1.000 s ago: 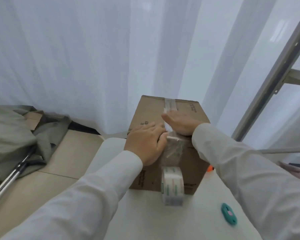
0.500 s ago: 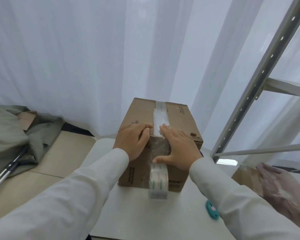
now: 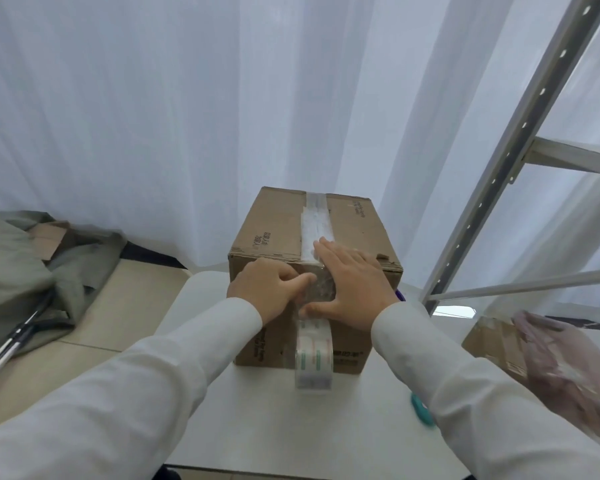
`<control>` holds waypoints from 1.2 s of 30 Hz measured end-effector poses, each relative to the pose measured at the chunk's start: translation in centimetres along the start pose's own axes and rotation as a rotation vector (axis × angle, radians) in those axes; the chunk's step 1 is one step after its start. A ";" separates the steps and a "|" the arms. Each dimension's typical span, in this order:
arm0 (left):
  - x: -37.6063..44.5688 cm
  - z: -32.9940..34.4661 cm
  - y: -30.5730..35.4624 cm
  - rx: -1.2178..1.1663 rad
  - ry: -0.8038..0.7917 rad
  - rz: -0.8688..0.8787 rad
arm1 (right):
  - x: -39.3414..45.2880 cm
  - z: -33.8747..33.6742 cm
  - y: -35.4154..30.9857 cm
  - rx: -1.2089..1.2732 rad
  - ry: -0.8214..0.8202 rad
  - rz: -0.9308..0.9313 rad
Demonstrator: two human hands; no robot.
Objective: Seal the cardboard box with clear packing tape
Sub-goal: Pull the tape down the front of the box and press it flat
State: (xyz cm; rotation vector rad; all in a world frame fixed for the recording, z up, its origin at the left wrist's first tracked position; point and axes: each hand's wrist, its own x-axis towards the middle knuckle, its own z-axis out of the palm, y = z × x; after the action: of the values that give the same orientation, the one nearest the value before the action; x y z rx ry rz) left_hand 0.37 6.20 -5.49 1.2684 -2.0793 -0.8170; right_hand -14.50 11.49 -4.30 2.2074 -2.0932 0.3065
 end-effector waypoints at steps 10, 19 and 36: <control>-0.1 0.7 0.4 -0.190 0.067 0.002 | 0.0 0.2 0.0 -0.004 0.026 -0.006; -0.6 1.1 1.4 0.236 0.225 0.146 | -0.2 0.0 0.3 0.011 0.074 -0.018; -0.2 1.4 -0.5 0.355 -0.327 -0.074 | 0.3 0.8 0.5 0.013 0.196 -0.006</control>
State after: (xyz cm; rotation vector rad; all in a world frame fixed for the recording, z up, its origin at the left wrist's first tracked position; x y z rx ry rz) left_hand -0.27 6.53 -6.77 1.4831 -2.5384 -0.7495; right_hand -14.95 11.03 -5.02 2.0947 -1.9864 0.5147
